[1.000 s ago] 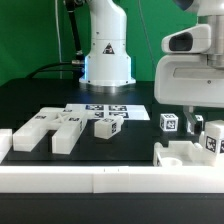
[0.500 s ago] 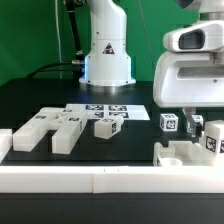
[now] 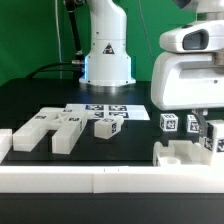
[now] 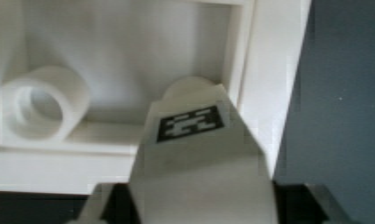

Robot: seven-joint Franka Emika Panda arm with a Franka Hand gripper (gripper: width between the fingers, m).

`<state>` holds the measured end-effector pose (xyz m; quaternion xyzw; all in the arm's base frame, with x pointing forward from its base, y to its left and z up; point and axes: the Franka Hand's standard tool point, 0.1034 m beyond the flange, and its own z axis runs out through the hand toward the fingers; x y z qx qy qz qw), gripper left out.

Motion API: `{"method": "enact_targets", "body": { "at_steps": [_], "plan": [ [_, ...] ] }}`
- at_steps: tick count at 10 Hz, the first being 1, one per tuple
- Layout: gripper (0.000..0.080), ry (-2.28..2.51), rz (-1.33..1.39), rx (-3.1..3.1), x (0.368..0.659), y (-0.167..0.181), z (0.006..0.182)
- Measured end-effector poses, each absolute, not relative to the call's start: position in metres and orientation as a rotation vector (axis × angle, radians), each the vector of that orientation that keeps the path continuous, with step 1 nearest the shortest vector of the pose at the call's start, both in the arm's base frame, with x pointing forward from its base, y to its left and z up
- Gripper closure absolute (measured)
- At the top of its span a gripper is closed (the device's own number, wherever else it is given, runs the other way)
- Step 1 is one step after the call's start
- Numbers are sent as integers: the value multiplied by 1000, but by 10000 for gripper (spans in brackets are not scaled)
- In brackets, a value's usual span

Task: Assemble chair

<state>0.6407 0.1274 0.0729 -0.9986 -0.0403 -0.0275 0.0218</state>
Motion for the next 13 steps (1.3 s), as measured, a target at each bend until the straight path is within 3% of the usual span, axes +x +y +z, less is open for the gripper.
{"method": "enact_targets", "body": {
  "at_steps": [11, 12, 13],
  "plan": [
    [508, 704, -63, -3035, 642, 102, 73],
    [422, 703, -63, -3035, 642, 102, 73],
    [286, 701, -64, -3035, 642, 102, 73]
  ]
}}
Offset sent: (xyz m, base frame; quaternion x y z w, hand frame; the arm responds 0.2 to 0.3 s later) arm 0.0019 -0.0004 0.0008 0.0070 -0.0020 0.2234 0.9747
